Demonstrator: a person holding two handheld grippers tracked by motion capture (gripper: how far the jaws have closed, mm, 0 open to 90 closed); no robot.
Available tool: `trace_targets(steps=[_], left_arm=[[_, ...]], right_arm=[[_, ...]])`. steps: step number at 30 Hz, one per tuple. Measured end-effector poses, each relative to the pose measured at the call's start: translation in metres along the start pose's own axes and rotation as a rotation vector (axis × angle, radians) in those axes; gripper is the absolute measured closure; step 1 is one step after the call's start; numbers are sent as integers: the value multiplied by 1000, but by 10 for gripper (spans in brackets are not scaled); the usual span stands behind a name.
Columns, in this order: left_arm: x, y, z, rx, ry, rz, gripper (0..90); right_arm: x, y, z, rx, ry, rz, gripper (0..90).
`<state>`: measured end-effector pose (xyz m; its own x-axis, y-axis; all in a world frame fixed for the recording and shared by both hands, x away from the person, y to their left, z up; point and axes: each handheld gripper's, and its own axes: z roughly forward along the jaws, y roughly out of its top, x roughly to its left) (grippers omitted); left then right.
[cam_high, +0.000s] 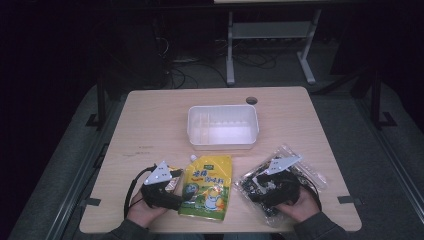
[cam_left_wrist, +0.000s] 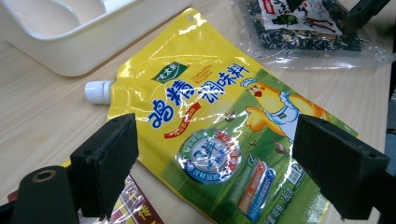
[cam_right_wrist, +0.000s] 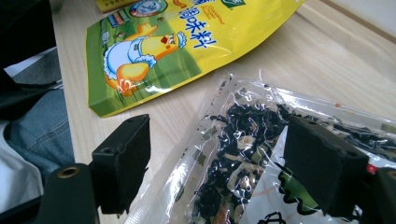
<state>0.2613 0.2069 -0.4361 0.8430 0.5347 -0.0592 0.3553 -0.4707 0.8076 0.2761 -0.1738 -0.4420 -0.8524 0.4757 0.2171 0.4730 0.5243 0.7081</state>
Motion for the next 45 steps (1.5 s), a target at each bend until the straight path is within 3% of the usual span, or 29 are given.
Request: trace_targets(steps=[20,27,40,45], left_arm=[[-2,1,-1,-6,-5,4,139],[-3,2,-1,-10,-6,5,139],[-5,2,1,-8,-13,2,139],[-6,2,3,-2,-16,6,139]], right_arm=[[-5,0,-12,-7,-20,15,216],[-8,1,-21,-2,-53,25,205],[-34,0,-67,-46,-152,112,209],[-43,-2,-79,-36,-190,149,221]])
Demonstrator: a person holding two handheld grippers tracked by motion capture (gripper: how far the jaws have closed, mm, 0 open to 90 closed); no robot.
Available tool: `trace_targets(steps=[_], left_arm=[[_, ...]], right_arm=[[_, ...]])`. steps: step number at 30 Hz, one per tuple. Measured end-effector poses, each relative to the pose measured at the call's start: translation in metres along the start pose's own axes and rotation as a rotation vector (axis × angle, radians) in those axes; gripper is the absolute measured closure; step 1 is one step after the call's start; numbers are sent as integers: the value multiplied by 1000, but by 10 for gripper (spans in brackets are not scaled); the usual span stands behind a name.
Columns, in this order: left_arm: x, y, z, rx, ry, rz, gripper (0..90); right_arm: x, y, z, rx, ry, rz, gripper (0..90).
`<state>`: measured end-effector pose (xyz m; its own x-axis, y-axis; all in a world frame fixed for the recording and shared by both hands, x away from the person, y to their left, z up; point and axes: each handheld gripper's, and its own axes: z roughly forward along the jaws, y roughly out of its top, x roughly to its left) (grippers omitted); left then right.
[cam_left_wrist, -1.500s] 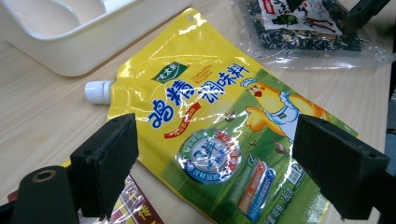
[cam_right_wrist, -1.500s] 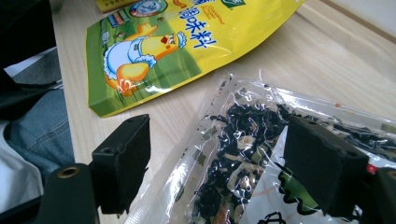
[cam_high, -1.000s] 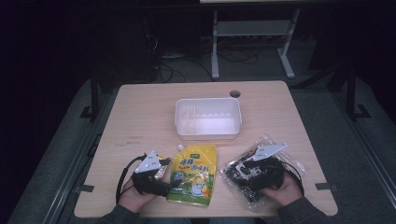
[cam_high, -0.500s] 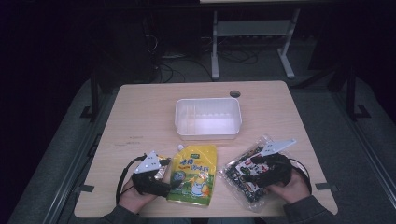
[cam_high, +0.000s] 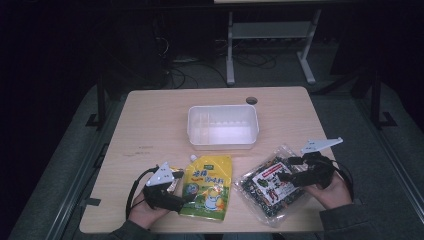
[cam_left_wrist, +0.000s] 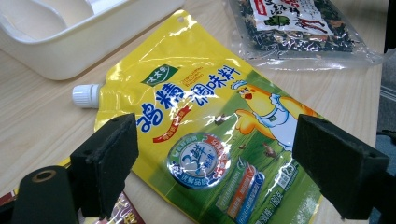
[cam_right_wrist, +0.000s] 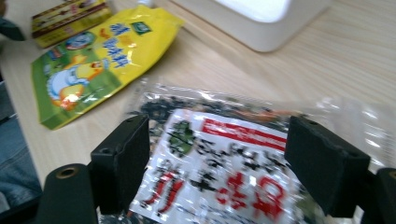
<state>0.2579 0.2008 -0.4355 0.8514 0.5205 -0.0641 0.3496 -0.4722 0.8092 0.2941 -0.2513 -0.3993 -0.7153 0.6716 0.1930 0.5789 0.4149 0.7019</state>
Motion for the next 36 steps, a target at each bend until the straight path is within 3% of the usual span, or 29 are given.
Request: trace_targets(steps=[10,21,24,29,36], left_arm=[[2,0,-1,-8,0,-7,139],[2,0,-2,-11,0,-12,140],[1,0,-1,-11,-1,-9,140],[1,0,0,-9,-2,-9,140],[0,0,1,-3,-3,-3,140]], right_arm=[[-26,-11,-19,33,-89,93,266],[-51,-41,-36,77,-182,208,346],[-54,-46,-37,90,-188,225,361],[-64,-62,-42,113,-214,295,411],[-71,-75,-43,130,-223,339,414]])
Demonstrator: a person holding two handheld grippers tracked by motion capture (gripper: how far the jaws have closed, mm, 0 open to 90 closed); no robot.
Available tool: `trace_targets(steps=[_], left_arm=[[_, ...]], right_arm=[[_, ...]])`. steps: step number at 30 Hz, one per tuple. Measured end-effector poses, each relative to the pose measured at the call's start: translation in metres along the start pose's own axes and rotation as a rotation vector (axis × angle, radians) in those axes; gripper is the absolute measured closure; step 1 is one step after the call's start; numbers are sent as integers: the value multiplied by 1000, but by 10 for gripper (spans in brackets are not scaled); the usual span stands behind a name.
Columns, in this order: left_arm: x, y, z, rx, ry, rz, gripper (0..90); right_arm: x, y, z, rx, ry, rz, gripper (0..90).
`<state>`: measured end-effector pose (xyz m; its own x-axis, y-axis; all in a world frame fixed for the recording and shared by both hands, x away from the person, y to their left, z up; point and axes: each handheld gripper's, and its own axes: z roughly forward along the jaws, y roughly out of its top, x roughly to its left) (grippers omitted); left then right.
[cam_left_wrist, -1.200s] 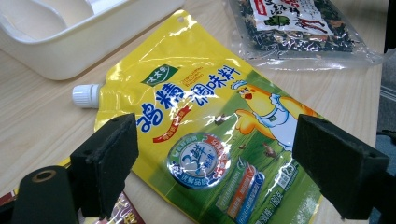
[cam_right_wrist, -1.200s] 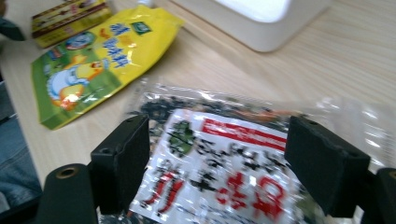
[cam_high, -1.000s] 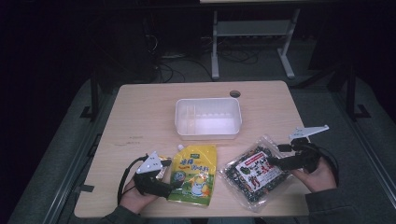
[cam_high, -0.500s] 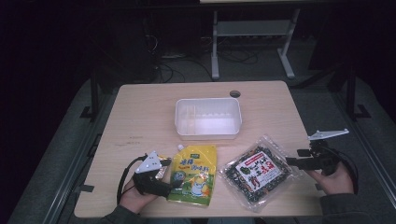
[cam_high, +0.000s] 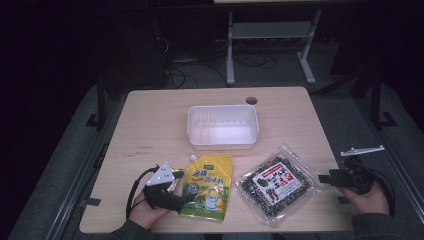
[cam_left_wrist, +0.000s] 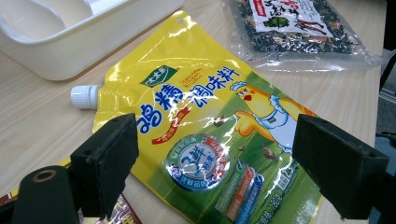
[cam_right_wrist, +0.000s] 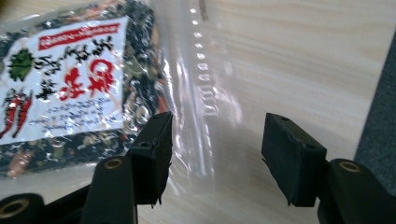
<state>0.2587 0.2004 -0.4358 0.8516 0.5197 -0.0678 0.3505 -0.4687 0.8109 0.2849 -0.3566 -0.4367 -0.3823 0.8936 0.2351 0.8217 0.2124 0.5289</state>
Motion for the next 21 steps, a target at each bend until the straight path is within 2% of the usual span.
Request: trace_targets(steps=[1,5,9,12,15,18,19,21], left_arm=[[0,0,1,2,0,0,140],[0,0,1,1,-1,2,139],[-1,1,1,4,0,4,139],[-1,1,1,6,2,6,139],[-1,1,1,4,2,4,139],[-2,1,1,4,1,4,139],[-2,2,2,6,0,5,139],[-2,2,2,6,0,5,139]], right_arm=[[-3,-3,0,-4,12,17,407],[-8,-6,1,2,13,33,414],[-15,-12,3,9,43,67,466],[-16,-14,5,13,49,72,499],[-18,-16,8,17,77,78,564],[-18,-16,10,14,92,82,590],[-18,-16,11,12,104,78,638],[-17,-15,12,16,109,70,663]])
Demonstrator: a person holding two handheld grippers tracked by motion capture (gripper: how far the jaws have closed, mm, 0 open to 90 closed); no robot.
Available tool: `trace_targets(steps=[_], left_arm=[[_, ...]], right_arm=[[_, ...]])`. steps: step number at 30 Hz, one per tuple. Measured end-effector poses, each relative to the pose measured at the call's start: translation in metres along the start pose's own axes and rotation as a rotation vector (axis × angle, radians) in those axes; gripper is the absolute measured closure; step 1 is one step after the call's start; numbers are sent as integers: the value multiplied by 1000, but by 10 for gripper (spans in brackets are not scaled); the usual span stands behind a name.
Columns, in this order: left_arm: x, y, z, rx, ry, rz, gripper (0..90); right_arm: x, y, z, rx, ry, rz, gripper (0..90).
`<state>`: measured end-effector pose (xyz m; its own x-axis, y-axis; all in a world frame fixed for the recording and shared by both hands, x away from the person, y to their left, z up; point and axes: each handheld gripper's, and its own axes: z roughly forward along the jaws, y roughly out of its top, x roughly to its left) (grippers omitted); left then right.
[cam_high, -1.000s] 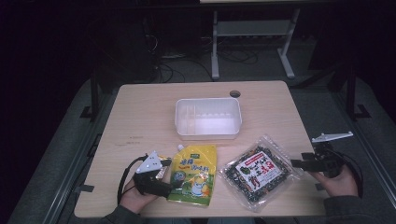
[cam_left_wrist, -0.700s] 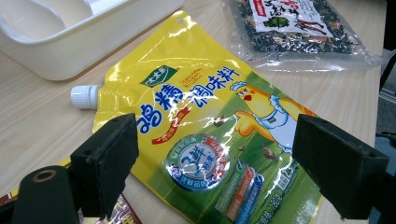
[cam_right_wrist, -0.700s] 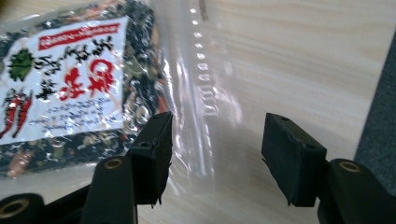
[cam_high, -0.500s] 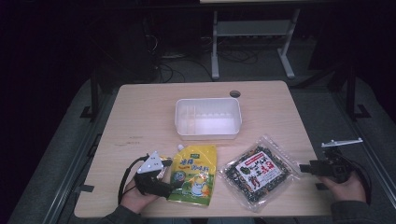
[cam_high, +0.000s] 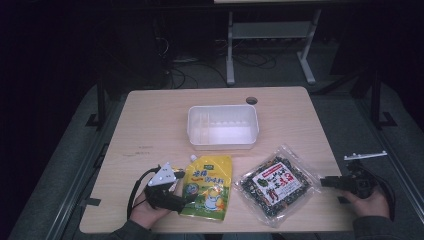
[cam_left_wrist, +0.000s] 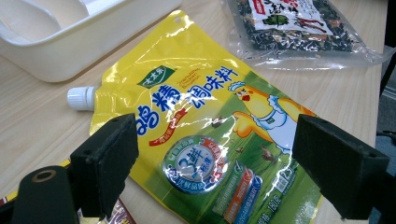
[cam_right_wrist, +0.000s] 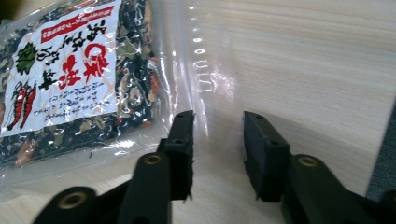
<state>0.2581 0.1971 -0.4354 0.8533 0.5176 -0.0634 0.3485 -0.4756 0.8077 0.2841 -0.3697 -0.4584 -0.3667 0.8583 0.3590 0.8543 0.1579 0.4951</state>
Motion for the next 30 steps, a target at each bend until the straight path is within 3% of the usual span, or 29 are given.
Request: trace_targets(steps=[7,15,21,26,30], left_arm=[[0,1,1,3,-6,1,139],[-5,8,6,-1,-34,15,141],[-11,15,18,27,-73,23,146],[-16,23,31,62,-113,32,148],[-19,40,50,88,-158,38,150]], right_arm=[[2,3,-3,6,2,-29,875],[7,6,-11,-18,14,-50,898],[18,12,-19,-27,-7,-106,899],[29,18,-37,-59,-4,-161,900],[39,23,-52,-71,-11,-204,900]])
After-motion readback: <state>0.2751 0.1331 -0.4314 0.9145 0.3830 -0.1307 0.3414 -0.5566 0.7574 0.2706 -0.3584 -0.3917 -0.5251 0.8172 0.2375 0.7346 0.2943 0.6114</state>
